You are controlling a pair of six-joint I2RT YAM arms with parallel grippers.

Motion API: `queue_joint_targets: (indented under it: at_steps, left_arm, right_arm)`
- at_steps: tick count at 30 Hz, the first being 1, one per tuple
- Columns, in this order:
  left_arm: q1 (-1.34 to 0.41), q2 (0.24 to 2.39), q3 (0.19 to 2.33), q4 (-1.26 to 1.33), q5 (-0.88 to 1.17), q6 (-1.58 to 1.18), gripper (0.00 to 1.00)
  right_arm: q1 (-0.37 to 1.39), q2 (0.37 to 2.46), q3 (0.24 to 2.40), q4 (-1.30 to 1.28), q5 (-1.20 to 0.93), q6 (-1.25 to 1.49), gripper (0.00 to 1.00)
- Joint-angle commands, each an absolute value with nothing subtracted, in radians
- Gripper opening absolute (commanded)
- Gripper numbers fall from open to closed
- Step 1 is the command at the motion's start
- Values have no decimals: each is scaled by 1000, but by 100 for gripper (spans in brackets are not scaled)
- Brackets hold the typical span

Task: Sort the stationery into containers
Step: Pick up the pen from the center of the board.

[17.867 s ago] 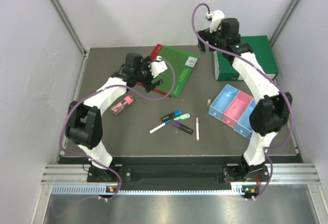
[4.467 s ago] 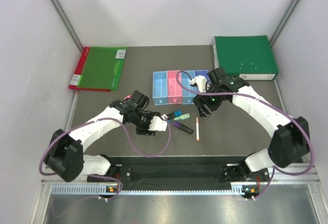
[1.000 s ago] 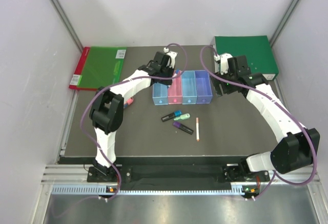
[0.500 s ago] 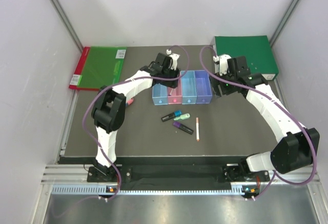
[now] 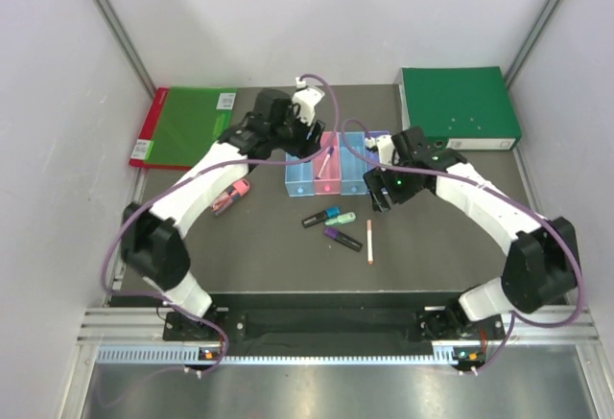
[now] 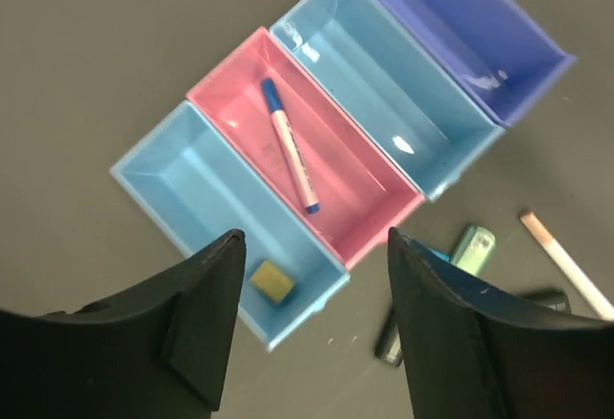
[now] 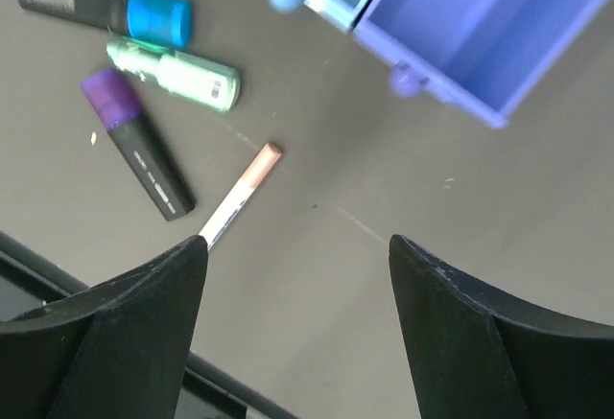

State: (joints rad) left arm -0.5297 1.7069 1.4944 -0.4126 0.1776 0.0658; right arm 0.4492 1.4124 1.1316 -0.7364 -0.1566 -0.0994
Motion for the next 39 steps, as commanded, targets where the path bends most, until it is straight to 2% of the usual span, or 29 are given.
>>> queue_joint_targets:
  at_steps: [1, 4, 5, 7, 8, 11, 17, 20, 26, 27, 29, 30, 32, 33, 35, 37, 39]
  left_arm:
    - [-529, 1492, 1395, -417, 215, 233, 70]
    - [-529, 1398, 1335, -423, 222, 294, 76]
    - [-529, 1378, 1322, -425, 229, 328, 82]
    - [-529, 1329, 1290, -425, 232, 357, 84]
    - [-529, 1318, 1282, -431, 233, 379, 90]
    - [-529, 1289, 1273, -455, 229, 403, 99]
    - [-529, 1256, 1258, -463, 227, 436, 99]
    - [-529, 1253, 1258, -462, 215, 443, 99]
    - [-529, 1247, 1255, -462, 209, 497, 99]
    - [-528, 1249, 1253, -462, 210, 500, 99]
    - [-526, 1247, 1238, -462, 216, 515, 99]
    - [-526, 1246, 1230, -462, 221, 521, 99]
    - [-526, 1239, 1198, -463, 233, 547, 99]
    - [-525, 1238, 1186, -462, 235, 555, 99]
    - [-523, 1236, 1151, -465, 215, 563, 99]
    - [-512, 1238, 1120, -466, 189, 552, 99]
    - [-494, 1239, 1103, -469, 173, 522, 99]
  right_arm:
    - [459, 1495, 1105, -703, -207, -81, 75]
    - [468, 1554, 1082, -670, -199, -81, 74]
    - [474, 1565, 1075, -657, -193, -77, 74]
    - [483, 1598, 1059, -621, -175, -72, 73]
    - [495, 1612, 1057, -615, -169, -61, 73]
    - [512, 1643, 1060, -591, -166, -45, 73]
    - [563, 1689, 1072, -558, -150, -8, 73]
    - [577, 1712, 1072, -545, -135, -6, 70]
    - [597, 1718, 1031, -529, -106, 31, 50]
    - [601, 1717, 1022, -522, -103, 34, 42]
    - [615, 1707, 999, -519, -94, 35, 35]
    - [617, 1703, 994, -518, -87, 37, 26]
    - [621, 1700, 989, -515, -83, 40, 19]
    - [621, 1701, 989, -515, -80, 40, 12]
    - [629, 1701, 989, -517, -80, 37, 8]
    - [630, 1695, 989, -517, -75, 34, 0]
    - [630, 1689, 989, -518, -71, 32, 0]
